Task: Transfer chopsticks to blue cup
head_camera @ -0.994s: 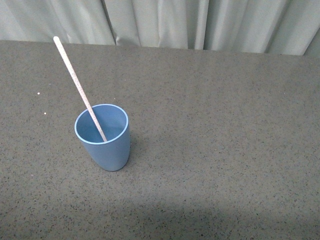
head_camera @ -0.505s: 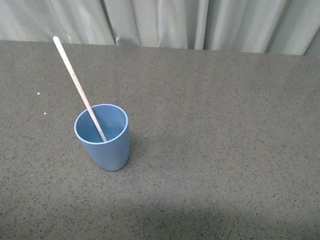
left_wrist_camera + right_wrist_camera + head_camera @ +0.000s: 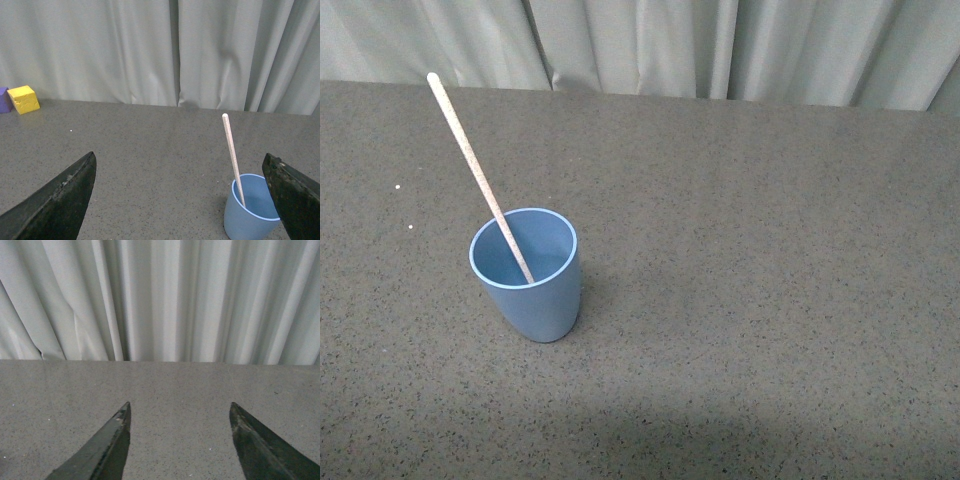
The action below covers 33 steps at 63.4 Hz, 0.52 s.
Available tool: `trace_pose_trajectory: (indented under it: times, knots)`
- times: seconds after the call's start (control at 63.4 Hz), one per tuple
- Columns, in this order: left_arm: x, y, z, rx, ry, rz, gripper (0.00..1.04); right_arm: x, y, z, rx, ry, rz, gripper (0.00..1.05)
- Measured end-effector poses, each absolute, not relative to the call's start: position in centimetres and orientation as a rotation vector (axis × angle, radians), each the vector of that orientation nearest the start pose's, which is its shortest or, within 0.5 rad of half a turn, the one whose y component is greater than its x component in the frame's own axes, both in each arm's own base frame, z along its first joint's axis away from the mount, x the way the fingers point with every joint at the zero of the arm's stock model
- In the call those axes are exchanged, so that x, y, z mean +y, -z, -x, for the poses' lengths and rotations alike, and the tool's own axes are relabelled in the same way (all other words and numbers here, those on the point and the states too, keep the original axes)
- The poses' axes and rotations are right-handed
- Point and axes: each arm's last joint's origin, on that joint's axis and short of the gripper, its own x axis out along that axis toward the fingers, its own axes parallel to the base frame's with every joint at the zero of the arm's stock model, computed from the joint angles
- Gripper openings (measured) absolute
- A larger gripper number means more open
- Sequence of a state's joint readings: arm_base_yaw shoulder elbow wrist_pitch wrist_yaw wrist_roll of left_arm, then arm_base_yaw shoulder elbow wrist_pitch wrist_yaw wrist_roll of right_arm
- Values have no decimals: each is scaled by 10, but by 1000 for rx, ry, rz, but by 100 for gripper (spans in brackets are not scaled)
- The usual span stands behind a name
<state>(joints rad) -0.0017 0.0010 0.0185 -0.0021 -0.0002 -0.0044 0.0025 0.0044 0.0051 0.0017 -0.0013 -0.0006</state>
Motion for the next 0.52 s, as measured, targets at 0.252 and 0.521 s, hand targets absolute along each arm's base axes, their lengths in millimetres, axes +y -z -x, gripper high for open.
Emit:
trace_pose_trajectory:
  times: [0.252,0.521]
  knots:
    - [0,-170,-97,-15,2,4,98,0,-165,-98,-2,-4,0,96]
    - [0,-170,-97,-15,2,4,98,0,-165,-98,-2,-4,0,95]
